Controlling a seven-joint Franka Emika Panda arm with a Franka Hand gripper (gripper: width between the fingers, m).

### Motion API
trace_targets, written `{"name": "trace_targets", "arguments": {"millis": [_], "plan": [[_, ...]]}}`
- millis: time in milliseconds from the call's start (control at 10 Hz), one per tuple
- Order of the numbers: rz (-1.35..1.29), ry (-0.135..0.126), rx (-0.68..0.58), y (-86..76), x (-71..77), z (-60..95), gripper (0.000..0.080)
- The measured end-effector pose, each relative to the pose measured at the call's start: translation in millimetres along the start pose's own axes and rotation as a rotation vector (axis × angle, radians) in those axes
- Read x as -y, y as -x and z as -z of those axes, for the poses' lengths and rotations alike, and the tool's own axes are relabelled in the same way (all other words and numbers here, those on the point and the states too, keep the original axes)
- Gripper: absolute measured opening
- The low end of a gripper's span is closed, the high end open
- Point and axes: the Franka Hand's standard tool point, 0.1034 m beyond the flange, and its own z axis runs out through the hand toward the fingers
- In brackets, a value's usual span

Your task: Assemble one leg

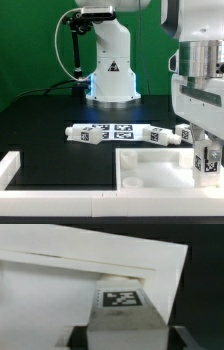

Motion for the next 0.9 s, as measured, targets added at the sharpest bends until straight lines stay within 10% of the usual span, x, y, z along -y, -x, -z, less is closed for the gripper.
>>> {"name": "trace_targets", "arguments": {"millis": [100,300,900], "plan": [[0.078,0.001,-0.005,-0.2,-0.1,0.0,0.0294],[0.416,-0.002,-0.034,2.7,1.8,-0.9,0.0606],[1.161,0.034,-0.027,1.8,1.0,-2.5,0.0649]]}}
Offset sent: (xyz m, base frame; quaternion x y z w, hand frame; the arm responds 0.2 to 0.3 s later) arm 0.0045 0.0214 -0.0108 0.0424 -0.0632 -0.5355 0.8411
